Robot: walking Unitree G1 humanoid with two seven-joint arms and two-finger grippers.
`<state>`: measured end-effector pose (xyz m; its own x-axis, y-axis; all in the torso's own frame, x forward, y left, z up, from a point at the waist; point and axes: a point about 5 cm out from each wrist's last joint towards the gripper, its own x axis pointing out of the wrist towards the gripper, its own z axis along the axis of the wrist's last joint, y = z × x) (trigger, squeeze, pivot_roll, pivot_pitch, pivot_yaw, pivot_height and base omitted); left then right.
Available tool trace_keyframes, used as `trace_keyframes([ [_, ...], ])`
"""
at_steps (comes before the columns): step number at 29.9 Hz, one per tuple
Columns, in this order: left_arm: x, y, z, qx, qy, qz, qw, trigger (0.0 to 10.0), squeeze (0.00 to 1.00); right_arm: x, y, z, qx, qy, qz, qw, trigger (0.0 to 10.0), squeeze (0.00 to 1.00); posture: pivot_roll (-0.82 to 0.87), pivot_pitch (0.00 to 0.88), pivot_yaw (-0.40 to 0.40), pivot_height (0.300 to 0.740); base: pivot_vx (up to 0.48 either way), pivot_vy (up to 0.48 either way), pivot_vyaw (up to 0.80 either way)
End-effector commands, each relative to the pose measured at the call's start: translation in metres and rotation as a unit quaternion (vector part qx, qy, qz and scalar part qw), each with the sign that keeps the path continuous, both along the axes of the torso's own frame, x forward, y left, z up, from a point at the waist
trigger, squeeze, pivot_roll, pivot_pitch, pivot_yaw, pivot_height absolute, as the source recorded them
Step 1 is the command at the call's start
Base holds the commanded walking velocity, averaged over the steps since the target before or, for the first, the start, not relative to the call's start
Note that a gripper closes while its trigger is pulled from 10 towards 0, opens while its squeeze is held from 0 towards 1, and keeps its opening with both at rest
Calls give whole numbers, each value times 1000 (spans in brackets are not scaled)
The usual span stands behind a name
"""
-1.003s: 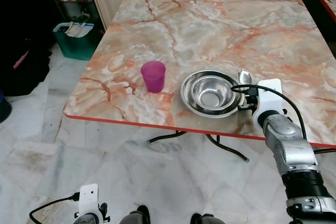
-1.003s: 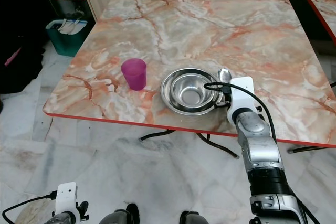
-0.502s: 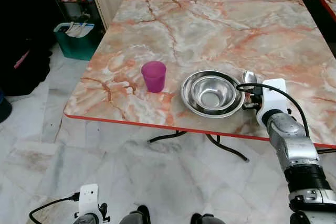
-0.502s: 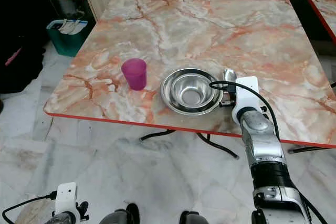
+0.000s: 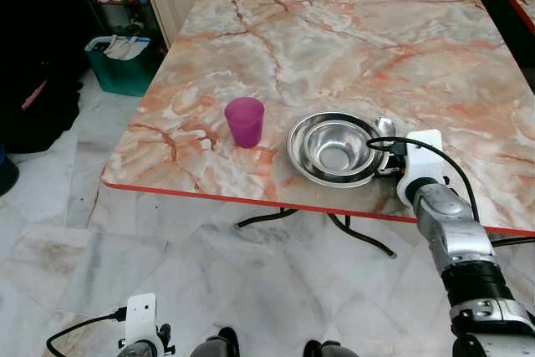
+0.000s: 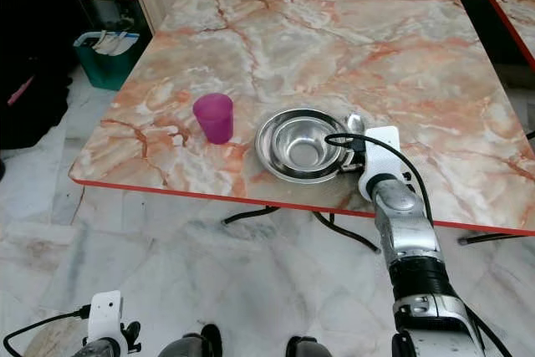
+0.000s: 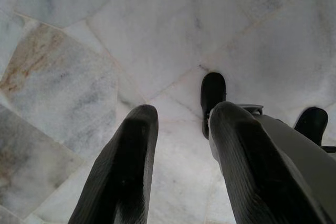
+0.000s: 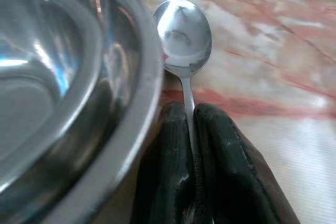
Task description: Setting the table
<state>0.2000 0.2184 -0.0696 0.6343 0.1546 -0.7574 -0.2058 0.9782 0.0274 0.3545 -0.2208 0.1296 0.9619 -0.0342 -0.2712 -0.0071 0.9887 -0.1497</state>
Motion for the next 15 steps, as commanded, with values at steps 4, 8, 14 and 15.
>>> trace_keyframes([
  [4,-10,6,-4,2,16,13,1000,10000,0,1,2,-1,6,0,4,1000,10000,0,-46,195,54,740,0,0,0],
  [8,-10,6,-4,1,17,12,1000,10000,0,1,0,-1,4,0,1,1000,10000,0,-45,196,54,740,0,0,0],
  [14,-11,5,-5,0,18,12,1000,10000,0,0,-7,5,-7,-6,-10,1000,10000,0,-48,199,55,740,0,0,0],
  [15,-11,5,-5,0,18,12,1000,10000,0,0,-7,5,-7,-6,-10,1000,10000,0,-48,199,55,740,0,0,0],
])
